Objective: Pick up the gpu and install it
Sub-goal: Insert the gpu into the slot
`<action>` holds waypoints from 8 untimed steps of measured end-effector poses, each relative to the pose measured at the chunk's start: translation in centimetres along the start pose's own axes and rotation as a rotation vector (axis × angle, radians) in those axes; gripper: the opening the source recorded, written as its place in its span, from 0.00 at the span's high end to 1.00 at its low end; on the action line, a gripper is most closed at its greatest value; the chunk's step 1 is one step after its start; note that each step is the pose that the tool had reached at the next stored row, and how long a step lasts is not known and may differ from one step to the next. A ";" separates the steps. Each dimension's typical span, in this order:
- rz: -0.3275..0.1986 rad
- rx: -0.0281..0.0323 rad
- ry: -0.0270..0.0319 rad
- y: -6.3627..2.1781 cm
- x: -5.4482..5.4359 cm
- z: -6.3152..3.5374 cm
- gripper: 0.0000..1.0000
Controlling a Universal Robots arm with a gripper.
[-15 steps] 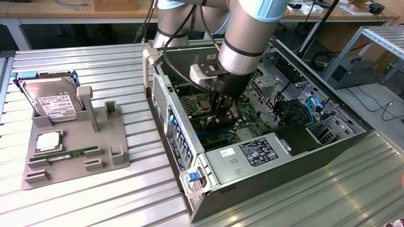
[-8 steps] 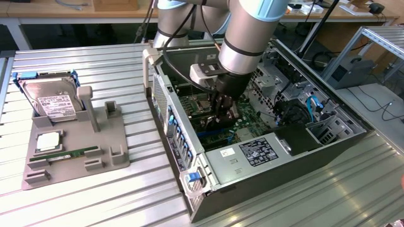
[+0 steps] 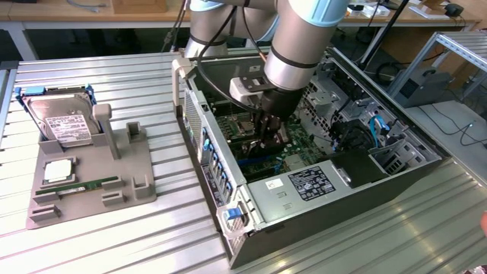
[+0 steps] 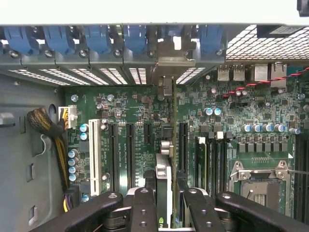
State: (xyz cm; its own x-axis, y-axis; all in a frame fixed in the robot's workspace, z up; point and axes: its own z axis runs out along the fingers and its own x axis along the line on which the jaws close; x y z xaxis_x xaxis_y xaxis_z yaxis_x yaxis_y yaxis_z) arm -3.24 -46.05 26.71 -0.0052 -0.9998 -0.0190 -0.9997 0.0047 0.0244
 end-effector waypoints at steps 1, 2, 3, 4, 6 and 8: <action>0.000 -0.0001 0.0001 0.00 0.0 0.03 0.73; 0.000 -0.0001 0.0003 -0.05 0.0 0.05 0.73; 0.000 -0.0001 0.0002 -0.05 0.0 0.06 0.73; 0.000 -0.0001 0.0001 -0.06 0.0 0.06 0.73; 0.000 -0.0001 0.0001 -0.08 0.0 0.06 0.73; 0.000 0.0000 -0.0001 -0.29 0.0 0.07 0.73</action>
State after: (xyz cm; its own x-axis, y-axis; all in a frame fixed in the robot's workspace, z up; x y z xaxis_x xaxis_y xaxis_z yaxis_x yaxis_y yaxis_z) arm -2.96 -46.05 26.63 -0.0052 -0.9998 -0.0191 -0.9997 0.0047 0.0244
